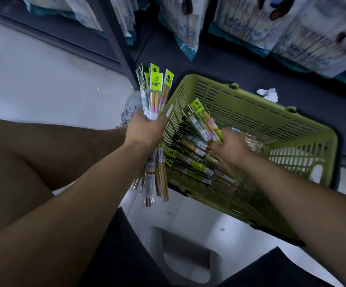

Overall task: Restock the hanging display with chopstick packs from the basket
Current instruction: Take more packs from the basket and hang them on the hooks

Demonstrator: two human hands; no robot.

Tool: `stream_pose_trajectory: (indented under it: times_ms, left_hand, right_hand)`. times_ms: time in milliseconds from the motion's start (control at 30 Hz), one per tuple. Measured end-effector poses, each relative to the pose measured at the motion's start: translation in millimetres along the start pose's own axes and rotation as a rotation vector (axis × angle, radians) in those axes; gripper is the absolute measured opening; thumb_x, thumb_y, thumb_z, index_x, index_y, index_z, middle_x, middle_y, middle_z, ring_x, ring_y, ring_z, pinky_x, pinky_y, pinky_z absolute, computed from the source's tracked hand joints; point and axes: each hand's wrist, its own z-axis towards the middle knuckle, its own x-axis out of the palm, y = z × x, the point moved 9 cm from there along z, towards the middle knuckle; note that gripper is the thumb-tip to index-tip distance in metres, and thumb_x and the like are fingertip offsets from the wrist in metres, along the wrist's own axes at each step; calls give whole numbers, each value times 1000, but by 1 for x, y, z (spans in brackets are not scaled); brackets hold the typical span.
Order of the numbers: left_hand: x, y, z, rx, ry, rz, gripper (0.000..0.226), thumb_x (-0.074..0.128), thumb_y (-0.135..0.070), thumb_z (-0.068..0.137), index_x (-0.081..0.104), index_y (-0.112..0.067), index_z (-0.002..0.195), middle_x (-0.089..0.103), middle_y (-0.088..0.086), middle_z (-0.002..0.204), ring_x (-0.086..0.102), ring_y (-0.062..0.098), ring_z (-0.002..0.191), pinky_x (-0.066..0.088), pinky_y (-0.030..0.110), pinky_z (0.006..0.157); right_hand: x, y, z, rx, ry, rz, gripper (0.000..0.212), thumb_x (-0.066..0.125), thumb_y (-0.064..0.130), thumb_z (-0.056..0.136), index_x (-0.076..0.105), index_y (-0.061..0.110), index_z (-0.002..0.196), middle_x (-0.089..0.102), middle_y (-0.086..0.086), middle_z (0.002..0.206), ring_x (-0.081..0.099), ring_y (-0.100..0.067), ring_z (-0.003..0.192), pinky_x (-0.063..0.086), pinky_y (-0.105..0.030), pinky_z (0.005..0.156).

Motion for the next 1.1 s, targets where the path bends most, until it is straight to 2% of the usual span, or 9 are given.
stream_pose_trajectory:
  times_ms: [167,333,467,567,667,767,867,1000,1100]
  left_hand:
    - [24,-18,-6,78,73,-20,13,64,-32,90,59,-21,88,55,-7,65,53,15,60,43,23,55]
    - [60,-56,-37,163,237,-271,15,67,-47,97,67,-36,107,76,-23,98,71,-2,92,52,19,77]
    - [75,-98,-65,164,334,-517,30,64,-51,95,73,-29,113,78,1,113,75,19,106,57,43,96]
    - [74,-130,-81,145,382,-680,37,56,-45,103,68,-18,125,77,10,109,75,23,99,61,39,81]
    - [69,-158,-97,174,429,-704,51,50,-47,104,59,-8,136,69,25,124,68,32,109,54,46,94]
    - [60,-184,-116,252,483,-700,64,52,-54,93,62,-7,134,68,26,128,67,34,118,52,52,104]
    - [48,-210,-132,372,527,-673,68,62,-59,86,65,-9,132,72,19,124,68,35,119,51,54,107]
    - [31,-252,-145,532,560,-594,66,82,-53,78,66,-13,129,76,12,119,72,28,112,59,40,92]
    - [26,-287,-155,607,702,-584,43,84,-40,72,78,-20,110,78,13,111,76,27,100,62,32,78]
  right_hand:
    - [-63,40,-22,-26,-61,240,8,65,19,93,63,19,85,62,2,75,58,-15,68,41,-23,54]
    - [-125,100,-66,-152,-140,392,3,64,27,95,64,25,93,66,19,67,57,8,59,39,-10,52]
    - [-157,152,-105,-299,-210,376,20,58,28,101,62,19,117,70,-6,107,66,-19,100,52,-37,87]
    - [-178,172,-130,-349,-281,292,17,55,29,101,57,22,116,57,-2,111,57,-15,100,40,-31,78]
    - [-201,189,-154,-416,-350,187,8,53,29,102,54,27,109,44,5,110,49,-13,107,35,-26,86]
    - [-229,197,-168,-383,-506,-50,36,42,49,100,56,26,124,42,2,128,36,-18,125,25,-30,101]
    - [-259,208,-178,-353,-569,-183,64,17,69,92,48,39,139,41,6,138,27,-13,131,18,-32,101]
    - [-286,214,-175,-336,-428,133,83,15,84,84,56,27,128,53,5,129,44,-16,128,35,-39,109]
    - [-304,220,-177,-326,-321,488,100,34,92,68,55,28,142,53,11,146,47,-8,137,30,-36,121]
